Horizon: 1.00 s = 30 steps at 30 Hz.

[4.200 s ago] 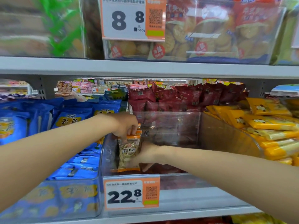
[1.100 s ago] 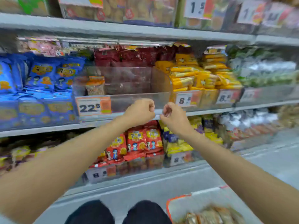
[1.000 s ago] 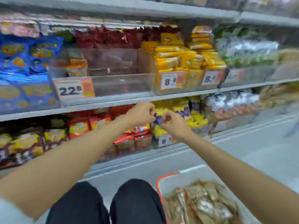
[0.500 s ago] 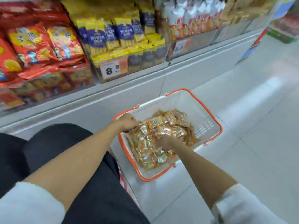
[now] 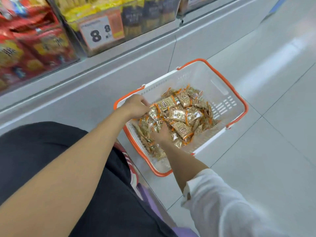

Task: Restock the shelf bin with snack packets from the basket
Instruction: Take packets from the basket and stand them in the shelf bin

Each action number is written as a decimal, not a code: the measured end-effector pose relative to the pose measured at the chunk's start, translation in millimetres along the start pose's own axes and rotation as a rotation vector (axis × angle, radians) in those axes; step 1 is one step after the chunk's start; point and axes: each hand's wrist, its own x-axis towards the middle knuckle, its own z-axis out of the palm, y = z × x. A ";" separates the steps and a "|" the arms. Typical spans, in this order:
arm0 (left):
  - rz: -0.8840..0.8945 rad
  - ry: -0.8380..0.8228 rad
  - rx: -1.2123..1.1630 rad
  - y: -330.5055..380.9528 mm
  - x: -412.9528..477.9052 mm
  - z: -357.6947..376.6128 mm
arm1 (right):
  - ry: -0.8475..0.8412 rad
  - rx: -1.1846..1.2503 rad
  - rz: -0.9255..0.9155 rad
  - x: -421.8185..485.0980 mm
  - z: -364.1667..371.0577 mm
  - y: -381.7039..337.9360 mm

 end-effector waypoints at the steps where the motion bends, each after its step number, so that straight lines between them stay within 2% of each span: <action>1: -0.015 0.015 -0.020 -1.2 1.4 -2.3 | 0.020 0.054 -0.012 0.6 8.0 -7.8; 2: -0.030 0.042 -0.046 -2.8 3.0 -5.2 | -0.007 0.038 -0.017 3.1 16.9 -12.7; 4: -0.070 0.093 -0.084 -6.1 5.0 -10.9 | -0.081 -0.159 -0.018 8.2 25.7 -18.7; 6: -0.106 0.121 -0.125 -10.5 6.0 -14.6 | -0.041 -0.316 -0.065 15.9 26.1 -17.2; 9: -0.170 0.153 -0.196 -17.9 10.8 -15.8 | 0.059 -0.243 -0.085 20.3 19.0 -16.2; 11: -0.226 0.175 -0.300 -18.1 14.0 -14.0 | 0.218 -0.120 -0.189 6.5 7.2 -31.3; 13: -0.268 0.137 -0.417 -13.2 13.4 -10.1 | 0.362 -0.037 -0.447 -18.1 -9.8 -54.6; 16: -0.259 0.039 -0.575 -3.5 9.5 -3.2 | 0.458 -0.141 -1.020 -61.3 -33.7 -88.8; 17: -0.240 0.072 -0.645 -1.4 8.7 -1.5 | 0.454 -0.214 -1.148 -70.0 -41.0 -94.8; 18: -0.227 0.131 -0.691 0.7 7.4 -1.6 | 0.406 -0.243 -1.176 -75.2 -47.9 -98.4; 19: -0.226 0.179 -0.715 2.3 4.9 -3.5 | 0.317 -0.165 -1.087 -83.1 -57.0 -105.8; 21: -0.210 0.204 -0.766 4.5 0.0 -10.4 | 0.151 0.286 -0.716 -94.4 -79.2 -129.5; 22: -0.184 0.180 -0.786 8.2 -4.4 -14.7 | 0.125 0.496 -0.572 -94.8 -92.3 -141.2; 23: -0.149 0.133 -0.785 12.4 -9.1 -19.2 | 0.112 0.603 -0.480 -94.2 -107.0 -153.9; 25: -0.064 -0.008 -0.720 24.3 -23.9 -27.6 | -0.012 0.570 -0.409 -98.1 -129.7 -179.5; 27: 0.025 -0.147 -0.619 33.7 -37.7 -37.7 | -0.169 0.368 -0.434 -109.9 -140.0 -198.9; 28: 0.055 -0.197 -0.580 36.3 -43.3 -43.7 | -0.206 0.298 -0.478 -116.1 -142.3 -205.8; 30: 0.107 -0.219 -0.553 39.3 -50.9 -57.5 | -0.156 0.312 -0.563 -126.6 -149.7 -219.1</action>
